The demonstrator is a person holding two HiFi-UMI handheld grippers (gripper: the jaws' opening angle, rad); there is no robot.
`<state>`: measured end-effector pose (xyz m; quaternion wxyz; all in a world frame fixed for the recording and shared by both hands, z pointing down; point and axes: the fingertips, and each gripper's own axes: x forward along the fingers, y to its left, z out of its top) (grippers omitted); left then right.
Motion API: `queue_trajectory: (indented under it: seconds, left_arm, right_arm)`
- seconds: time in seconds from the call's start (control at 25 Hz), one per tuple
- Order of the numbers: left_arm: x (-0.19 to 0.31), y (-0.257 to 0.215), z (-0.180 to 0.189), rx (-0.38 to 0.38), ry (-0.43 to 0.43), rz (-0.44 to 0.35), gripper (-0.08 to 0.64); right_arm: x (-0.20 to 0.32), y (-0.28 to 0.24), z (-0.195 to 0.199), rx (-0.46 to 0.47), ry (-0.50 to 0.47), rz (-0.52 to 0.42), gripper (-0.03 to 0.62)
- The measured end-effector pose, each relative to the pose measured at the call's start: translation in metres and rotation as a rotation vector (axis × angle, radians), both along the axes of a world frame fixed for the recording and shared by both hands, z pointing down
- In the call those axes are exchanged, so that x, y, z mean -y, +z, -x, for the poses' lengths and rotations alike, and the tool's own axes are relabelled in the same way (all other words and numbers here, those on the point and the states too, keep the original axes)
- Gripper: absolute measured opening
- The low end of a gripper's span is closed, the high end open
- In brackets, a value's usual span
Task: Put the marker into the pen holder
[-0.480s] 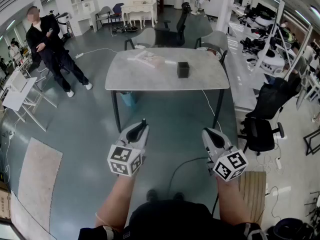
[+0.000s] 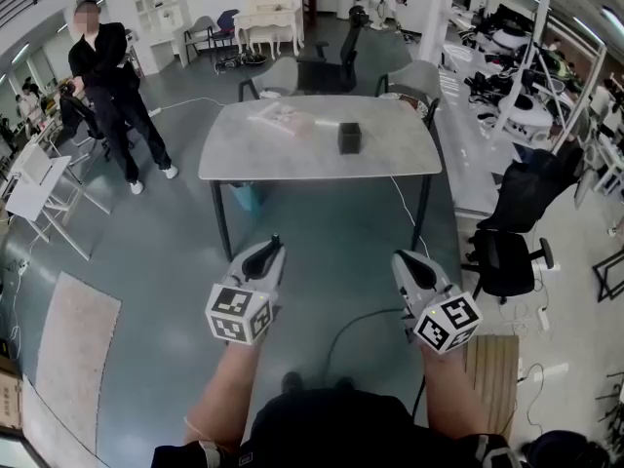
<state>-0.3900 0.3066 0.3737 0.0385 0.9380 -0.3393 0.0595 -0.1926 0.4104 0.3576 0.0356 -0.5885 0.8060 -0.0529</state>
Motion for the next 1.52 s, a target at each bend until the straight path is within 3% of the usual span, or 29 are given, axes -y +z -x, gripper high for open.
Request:
queue_trajectory:
  seconds: [0.48, 0.72, 0.92, 1.2, 1.52]
  left_arm:
    - [-0.019, 0.019, -0.057, 0.01, -0.009, 0.038, 0.058]
    - [0.006, 0.024, -0.094, 0.017, 0.011, 0.052, 0.058]
    - [0.064, 0.037, -0.116, -0.004, 0.026, 0.058, 0.058]
    - [0.189, 0.043, -0.153, -0.031, 0.068, 0.059, 0.058]
    - [0.328, 0.035, -0.141, -0.061, 0.065, 0.06, 0.058]
  right_arm:
    - [-0.028, 0.025, -0.063, 0.058, -0.015, 0.039, 0.002]
    - [-0.007, 0.036, -0.09, 0.071, -0.012, 0.072, 0.002]
    - [0.043, 0.048, -0.106, 0.054, -0.008, 0.088, 0.002]
    - [0.166, 0.054, -0.133, 0.033, 0.016, 0.128, 0.002]
    - [0.3, 0.051, -0.116, 0.013, 0.002, 0.159, 0.002]
